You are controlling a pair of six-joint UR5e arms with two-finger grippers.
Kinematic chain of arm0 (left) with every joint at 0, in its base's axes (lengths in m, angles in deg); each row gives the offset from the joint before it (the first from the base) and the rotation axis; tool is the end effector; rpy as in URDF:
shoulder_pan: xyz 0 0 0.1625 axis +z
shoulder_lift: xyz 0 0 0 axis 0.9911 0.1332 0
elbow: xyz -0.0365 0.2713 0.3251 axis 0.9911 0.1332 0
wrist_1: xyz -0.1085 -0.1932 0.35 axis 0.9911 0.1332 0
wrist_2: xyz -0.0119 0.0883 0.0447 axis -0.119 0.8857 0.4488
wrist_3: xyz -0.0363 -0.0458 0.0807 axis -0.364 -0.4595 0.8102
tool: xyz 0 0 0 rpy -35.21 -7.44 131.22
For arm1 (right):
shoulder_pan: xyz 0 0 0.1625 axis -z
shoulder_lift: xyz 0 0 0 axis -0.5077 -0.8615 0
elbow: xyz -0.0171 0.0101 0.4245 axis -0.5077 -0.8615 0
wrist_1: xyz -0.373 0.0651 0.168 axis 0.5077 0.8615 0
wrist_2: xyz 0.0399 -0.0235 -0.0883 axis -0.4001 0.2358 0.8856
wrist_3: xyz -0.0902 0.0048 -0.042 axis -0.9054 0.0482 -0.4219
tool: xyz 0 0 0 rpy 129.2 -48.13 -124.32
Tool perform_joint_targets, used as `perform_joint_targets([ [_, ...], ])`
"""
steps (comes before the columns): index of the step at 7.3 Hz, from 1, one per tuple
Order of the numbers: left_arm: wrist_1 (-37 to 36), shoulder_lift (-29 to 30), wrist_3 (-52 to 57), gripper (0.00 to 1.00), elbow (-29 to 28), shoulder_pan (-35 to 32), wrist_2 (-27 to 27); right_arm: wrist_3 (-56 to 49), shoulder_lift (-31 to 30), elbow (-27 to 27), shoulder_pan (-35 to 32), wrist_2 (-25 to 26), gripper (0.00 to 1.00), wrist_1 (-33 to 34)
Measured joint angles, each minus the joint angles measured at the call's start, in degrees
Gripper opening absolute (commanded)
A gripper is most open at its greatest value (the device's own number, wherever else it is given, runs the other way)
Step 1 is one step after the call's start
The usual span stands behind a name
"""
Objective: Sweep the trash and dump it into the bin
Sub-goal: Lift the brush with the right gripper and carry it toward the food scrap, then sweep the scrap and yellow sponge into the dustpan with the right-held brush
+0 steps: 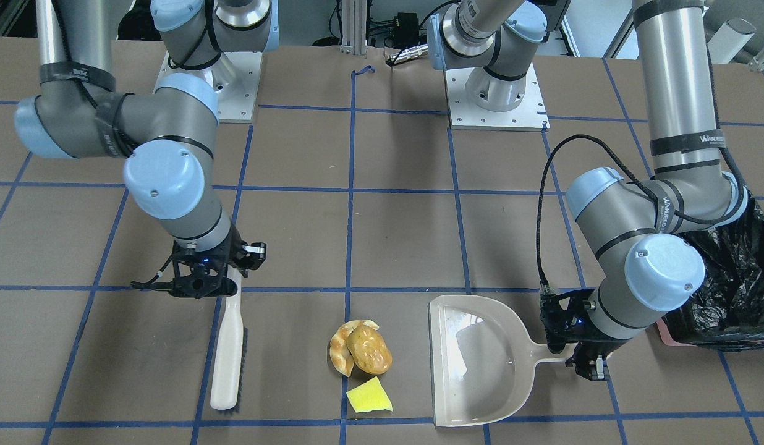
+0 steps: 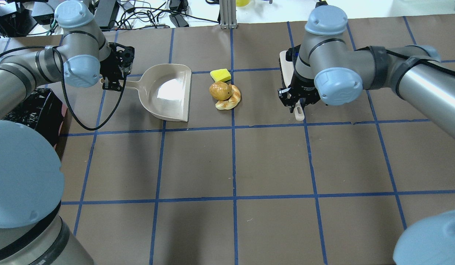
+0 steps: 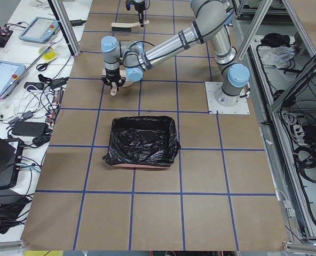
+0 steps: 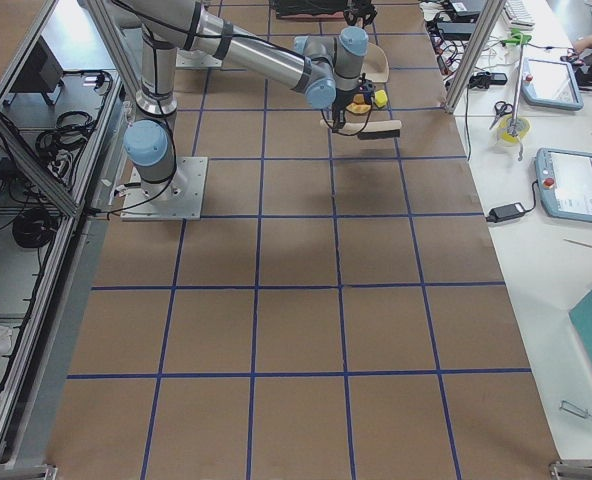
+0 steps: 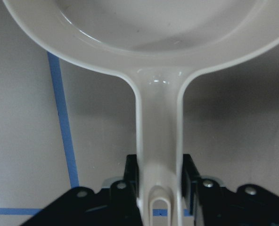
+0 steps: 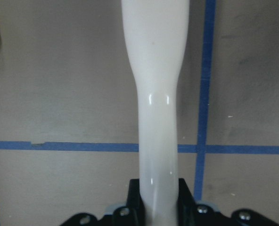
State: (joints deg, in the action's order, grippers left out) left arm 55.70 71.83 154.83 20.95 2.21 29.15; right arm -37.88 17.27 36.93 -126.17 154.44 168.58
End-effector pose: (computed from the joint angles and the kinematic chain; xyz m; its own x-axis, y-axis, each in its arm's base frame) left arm -0.0091 -0.6839 0.2396 0.0377 0.9970 -0.0676 0.9955 -0.0316 0.0889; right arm 0.1915 -0.5662 0.2676 -0.9999 -0.0113 -0.0096 -0.0119 0.9982 0.0585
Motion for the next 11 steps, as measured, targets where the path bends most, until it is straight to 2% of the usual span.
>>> perform_joint_targets([
  [2, 0.00, 0.05, 0.00, 0.00, 0.01, -0.08, 0.17, 6.46, 1.97, -1.43, -4.69, -1.43, 0.00, -0.16],
  [5, -0.02, 0.04, -0.06, 0.00, -0.07, -0.21, 0.20, 12.38, 5.96, -6.45, -9.93, -2.27, 0.00, -3.42],
  [9, -0.17, 0.16, -0.26, 0.00, -0.08, -0.86, 0.58, 16.04, 8.40, -8.66, -12.70, -2.32, 0.00, -4.18],
  [11, -0.17, 0.13, -0.26, 0.00, -0.10, -0.95, 0.65, 19.56, 10.96, -11.96, -15.06, -2.32, 0.00, -4.24],
])
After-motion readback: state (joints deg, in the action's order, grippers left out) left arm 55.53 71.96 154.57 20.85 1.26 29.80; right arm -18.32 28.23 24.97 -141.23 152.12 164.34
